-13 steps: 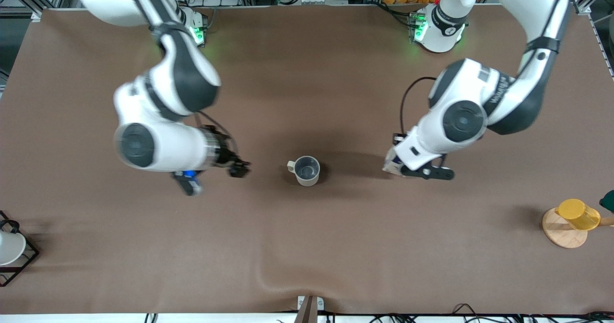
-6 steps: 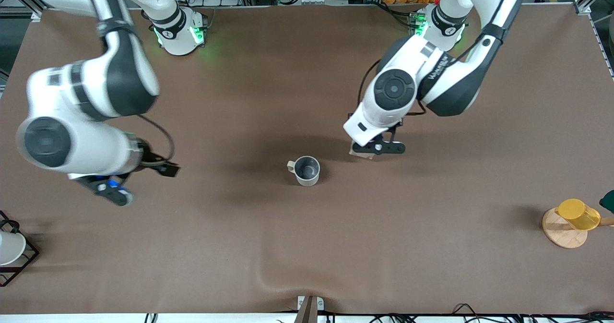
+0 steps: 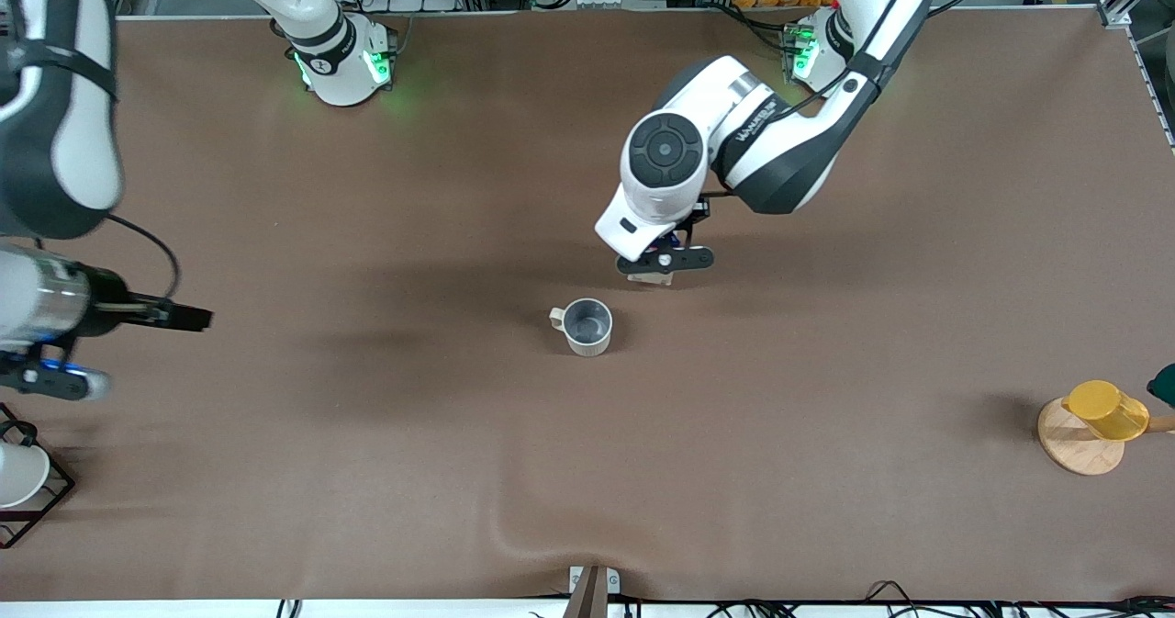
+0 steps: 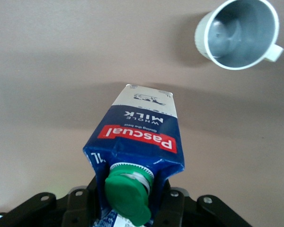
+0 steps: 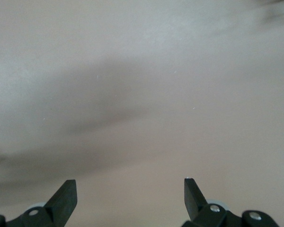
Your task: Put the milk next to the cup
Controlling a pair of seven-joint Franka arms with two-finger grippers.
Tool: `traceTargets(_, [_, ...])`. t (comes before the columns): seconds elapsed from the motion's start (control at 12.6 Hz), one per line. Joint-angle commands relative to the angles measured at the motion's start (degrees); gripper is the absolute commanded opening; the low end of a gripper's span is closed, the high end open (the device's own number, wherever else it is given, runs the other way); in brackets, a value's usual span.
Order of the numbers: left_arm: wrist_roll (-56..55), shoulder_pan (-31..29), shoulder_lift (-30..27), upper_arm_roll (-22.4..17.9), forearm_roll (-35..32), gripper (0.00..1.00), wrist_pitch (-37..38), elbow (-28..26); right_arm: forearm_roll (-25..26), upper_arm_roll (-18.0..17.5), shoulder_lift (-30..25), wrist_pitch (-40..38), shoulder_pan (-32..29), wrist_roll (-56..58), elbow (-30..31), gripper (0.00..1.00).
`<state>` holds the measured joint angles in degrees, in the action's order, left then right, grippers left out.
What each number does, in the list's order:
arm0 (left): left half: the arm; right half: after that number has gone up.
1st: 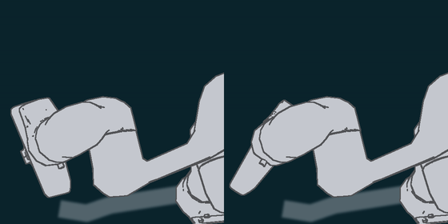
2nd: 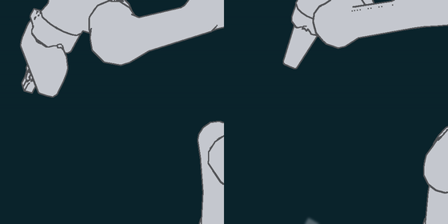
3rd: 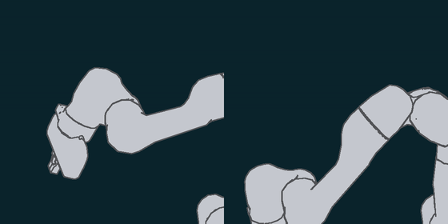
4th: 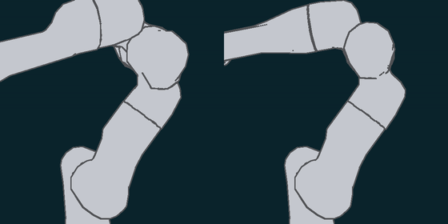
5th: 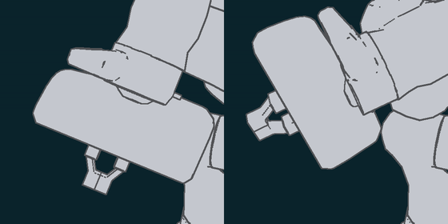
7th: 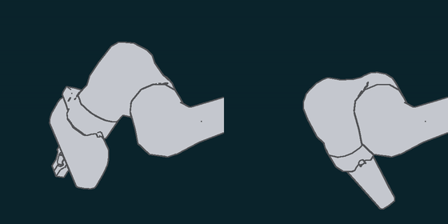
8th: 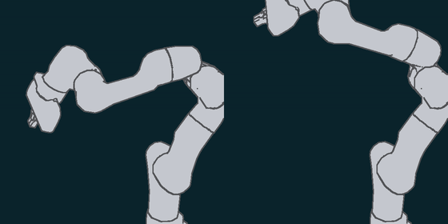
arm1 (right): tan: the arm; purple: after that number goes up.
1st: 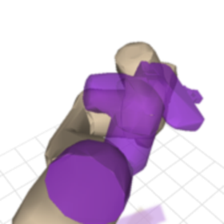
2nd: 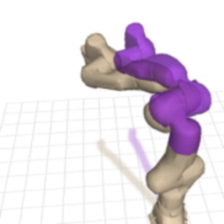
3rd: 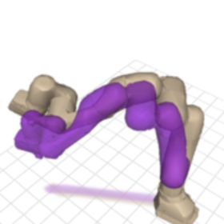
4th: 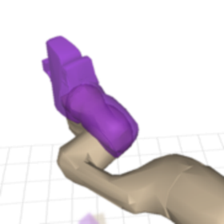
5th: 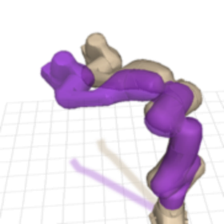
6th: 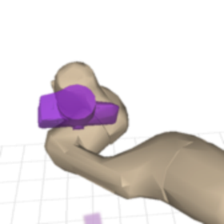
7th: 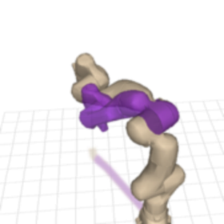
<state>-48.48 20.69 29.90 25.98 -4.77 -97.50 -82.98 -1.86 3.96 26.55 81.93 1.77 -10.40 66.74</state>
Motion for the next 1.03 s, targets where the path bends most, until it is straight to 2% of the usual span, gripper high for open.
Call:
traceTargets(0.0, [-0.82, 1.89, 5.15, -0.67, 0.64, 0.5, 0.91, 6.76, 1.24, -1.15, -5.44, -0.54, -1.15, 2.56, 3.21, 1.0])
traceTargets(0.24, [-1.09, 4.96, 8.06, -1.54, 0.37, 0.5, 0.56, 8.72, 1.07, -1.15, -11.76, 0.5, -2.56, 5.04, 8.73, 1.0])
traceTargets(0.32, [-1.09, 5.93, 8.15, -1.9, 0.37, 0.5, 0.21, 8.72, 1.07, -1.15, -14.3, 3.56, -2.56, 5.04, 13.11, 1.0])
traceTargets(0.48, [-0.91, 7.86, 8.5, -3.12, 0.37, 0.5, -0.5, 8.98, 0.98, -1.23, -21.85, 14.0, -2.65, 6.09, 26.44, 1.0])
traceTargets(0.56, [-0.82, 8.65, 8.5, -3.74, 0.37, 0.5, -1.28, 8.98, 0.98, -1.23, -24.33, 16.83, -2.56, 6.7, 30.6, 1.0])
traceTargets(0.95, [-1.87, 9.28, 10.26, -4.18, 0.46, 0.47, -6.2, 8.98, 0.63, -1.23, -25.23, 17.21, -2.65, 8.55, 32.13, 1.0])
